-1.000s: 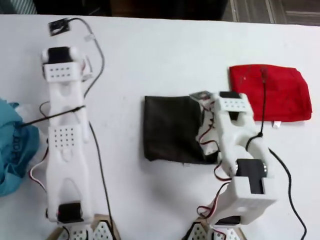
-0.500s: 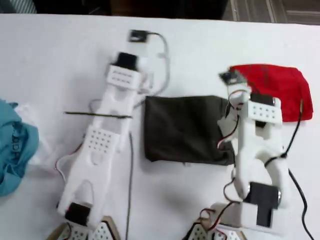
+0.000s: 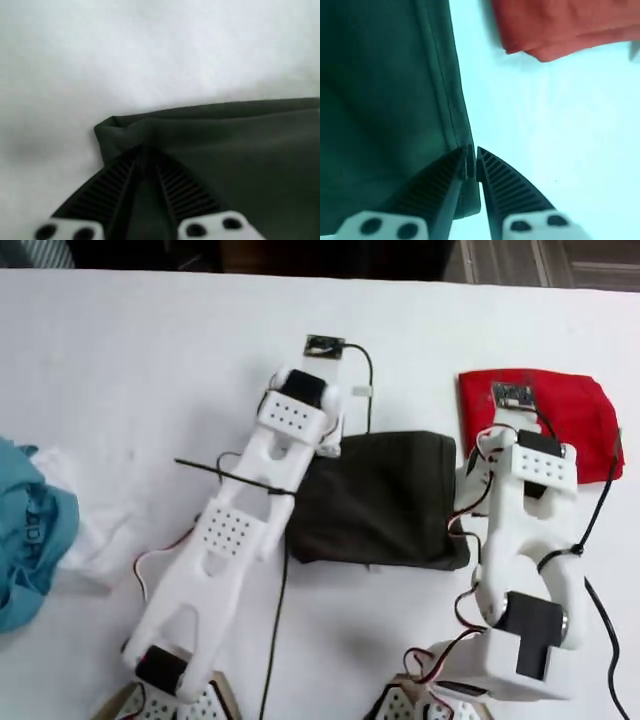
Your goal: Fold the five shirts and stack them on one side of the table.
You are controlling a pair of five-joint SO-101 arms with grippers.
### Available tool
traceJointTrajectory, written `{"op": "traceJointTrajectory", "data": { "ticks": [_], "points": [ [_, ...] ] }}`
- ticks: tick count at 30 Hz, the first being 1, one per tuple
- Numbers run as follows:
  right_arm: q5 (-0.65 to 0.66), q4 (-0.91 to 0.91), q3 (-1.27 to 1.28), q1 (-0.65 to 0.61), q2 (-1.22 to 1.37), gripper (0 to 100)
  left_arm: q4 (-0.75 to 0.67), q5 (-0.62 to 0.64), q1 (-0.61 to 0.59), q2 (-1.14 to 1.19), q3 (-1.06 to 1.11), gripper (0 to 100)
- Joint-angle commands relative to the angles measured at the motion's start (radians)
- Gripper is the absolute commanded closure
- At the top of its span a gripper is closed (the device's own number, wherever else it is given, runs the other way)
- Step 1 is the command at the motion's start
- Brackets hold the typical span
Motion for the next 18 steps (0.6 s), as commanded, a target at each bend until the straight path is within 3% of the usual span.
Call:
{"op": "traceJointTrajectory", "data": {
  "ticks": [1, 12, 18],
  "points": [
    [0.041, 0.018, -0.003, -0.041, 0.004, 97.8, -0.032, 0.021, -0.046, 0.005, -0.016, 97],
    [0.230, 0.077, 0.140, -0.134, -0.156, 97.8, -0.035, 0.020, -0.118, 0.008, -0.050, 97],
    [0.242, -0.113, 0.344, -0.166, -0.197, 97.8, -0.035, 0.018, -0.124, 0.008, -0.050, 97]
  ]
}}
